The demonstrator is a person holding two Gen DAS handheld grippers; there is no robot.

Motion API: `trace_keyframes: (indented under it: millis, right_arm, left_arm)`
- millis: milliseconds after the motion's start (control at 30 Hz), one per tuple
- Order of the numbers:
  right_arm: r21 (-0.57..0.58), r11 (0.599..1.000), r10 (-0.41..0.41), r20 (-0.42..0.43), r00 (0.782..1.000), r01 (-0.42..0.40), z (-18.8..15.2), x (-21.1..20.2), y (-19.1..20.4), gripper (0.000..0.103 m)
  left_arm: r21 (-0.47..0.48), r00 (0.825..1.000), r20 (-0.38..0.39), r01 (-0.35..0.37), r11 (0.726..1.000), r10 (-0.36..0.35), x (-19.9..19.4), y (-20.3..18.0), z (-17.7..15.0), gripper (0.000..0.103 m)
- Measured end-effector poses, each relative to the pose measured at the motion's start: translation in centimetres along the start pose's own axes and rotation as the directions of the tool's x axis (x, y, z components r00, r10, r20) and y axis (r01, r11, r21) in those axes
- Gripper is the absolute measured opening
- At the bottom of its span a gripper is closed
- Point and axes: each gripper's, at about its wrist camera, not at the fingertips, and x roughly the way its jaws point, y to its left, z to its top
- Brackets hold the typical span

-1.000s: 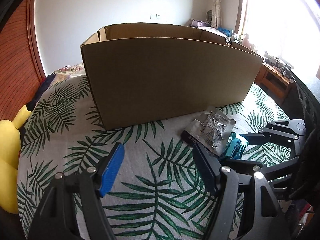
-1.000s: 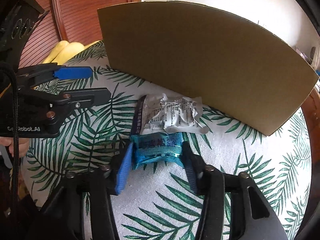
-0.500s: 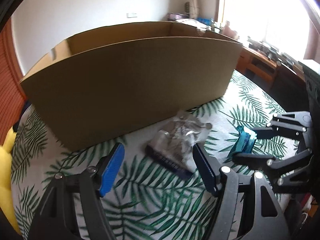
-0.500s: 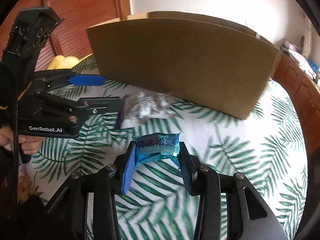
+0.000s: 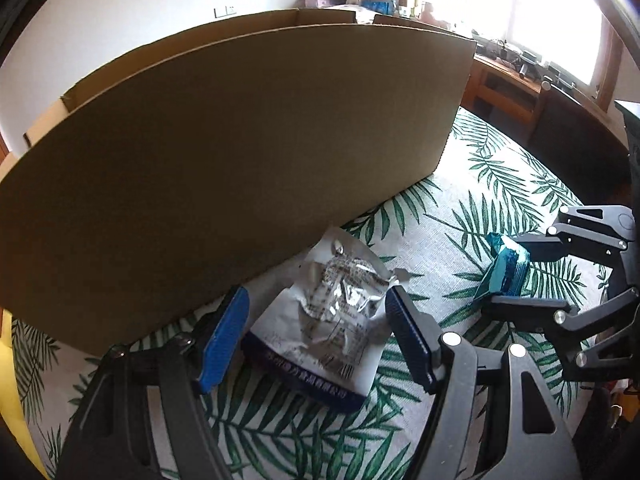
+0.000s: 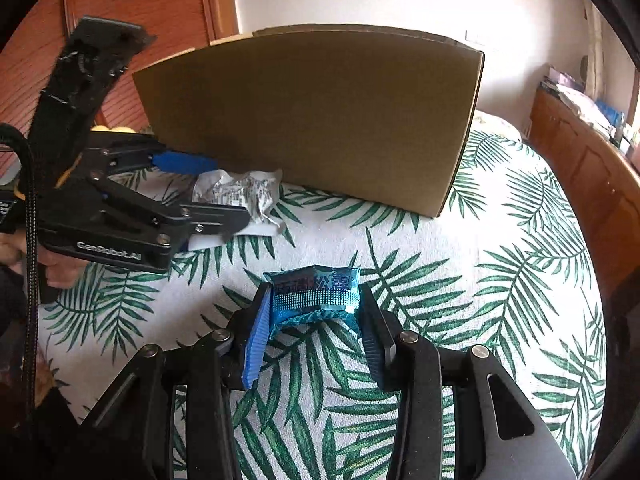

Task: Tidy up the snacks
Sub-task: 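Grasp the blue candy with the right gripper while the left gripper grasps the clear silver pack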

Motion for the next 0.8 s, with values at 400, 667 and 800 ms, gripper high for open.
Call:
trace_keyframes:
  millis: [400, 667, 800]
  right_arm:
    - [0.026, 0.999, 0.044, 0.016, 0.999, -0.044, -0.6, -0.4, -1.6, 0.041]
    - [0.015, 0.999, 0.038, 0.030, 0.999, -0.038, -0.7, -0.9, -1.0, 0.041]
    - [0.015, 0.999, 0.038, 0.030, 0.999, -0.039, -0.8, -0.9, -1.0, 0.041]
  left_arm:
    - [0.026, 0.998, -0.031, 0.059, 0.998, -0.058, 0.1, -0.6, 1.3, 0.071]
    - [0.038, 0.997, -0.082, 0.009, 0.999, -0.006, 1.6, -0.9, 1.7, 0.071]
    - [0.018, 0.996, -0.088, 0.025, 1.000, -0.024, 1.9, -0.5, 1.9, 0.073]
